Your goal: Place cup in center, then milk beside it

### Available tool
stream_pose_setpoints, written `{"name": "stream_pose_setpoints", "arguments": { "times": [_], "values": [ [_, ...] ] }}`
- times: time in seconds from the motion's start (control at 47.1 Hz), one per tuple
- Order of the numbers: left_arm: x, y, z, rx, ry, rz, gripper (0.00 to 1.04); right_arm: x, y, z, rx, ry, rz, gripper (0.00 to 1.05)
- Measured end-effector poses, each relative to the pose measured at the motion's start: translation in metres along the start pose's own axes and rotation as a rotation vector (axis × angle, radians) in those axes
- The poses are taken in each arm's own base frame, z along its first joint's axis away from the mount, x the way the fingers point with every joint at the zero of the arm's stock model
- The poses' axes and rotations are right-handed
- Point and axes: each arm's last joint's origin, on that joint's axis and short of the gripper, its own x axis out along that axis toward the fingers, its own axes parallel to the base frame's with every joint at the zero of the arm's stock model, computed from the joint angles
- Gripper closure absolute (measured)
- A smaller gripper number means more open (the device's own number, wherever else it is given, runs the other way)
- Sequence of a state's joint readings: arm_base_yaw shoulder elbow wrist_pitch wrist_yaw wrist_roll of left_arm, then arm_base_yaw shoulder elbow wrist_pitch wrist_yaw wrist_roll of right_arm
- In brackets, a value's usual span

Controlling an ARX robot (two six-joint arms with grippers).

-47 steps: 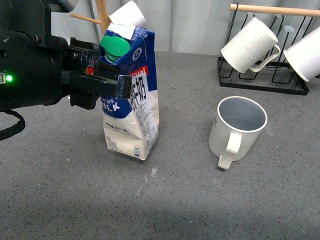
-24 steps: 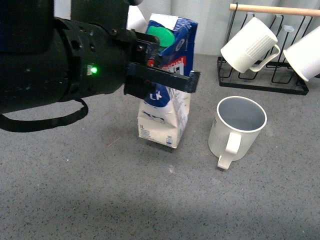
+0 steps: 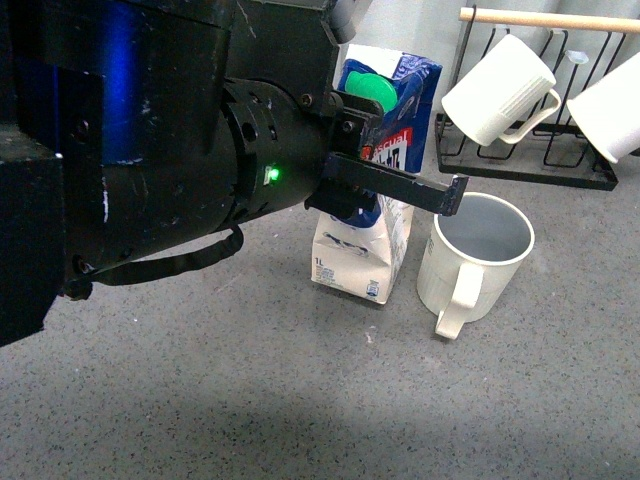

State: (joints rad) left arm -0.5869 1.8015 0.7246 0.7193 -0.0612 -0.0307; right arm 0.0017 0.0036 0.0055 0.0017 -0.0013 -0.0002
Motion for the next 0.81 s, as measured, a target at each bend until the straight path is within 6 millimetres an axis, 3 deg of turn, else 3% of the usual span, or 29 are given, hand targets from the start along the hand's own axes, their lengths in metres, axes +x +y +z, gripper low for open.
{"name": "stream_pose_setpoints", "arguments": {
  "times": [0.445,0.636,0.806],
  "values": [
    [0.008,-0.009,-0.004,0.017,-0.003,0.006,1.00,0.000,0.000,0.000,0.000,0.000,0.000,0.09],
    [0.010,-0.012,-0.001,0.022,-0.012,0.000,0.62,0.000,0.000,0.000,0.000,0.000,0.000,0.09],
    [0.010,-0.014,-0.001,0.024,-0.005,-0.008,0.40,0.000,0.000,0.000,0.000,0.000,0.000,0.09]
  ]
}}
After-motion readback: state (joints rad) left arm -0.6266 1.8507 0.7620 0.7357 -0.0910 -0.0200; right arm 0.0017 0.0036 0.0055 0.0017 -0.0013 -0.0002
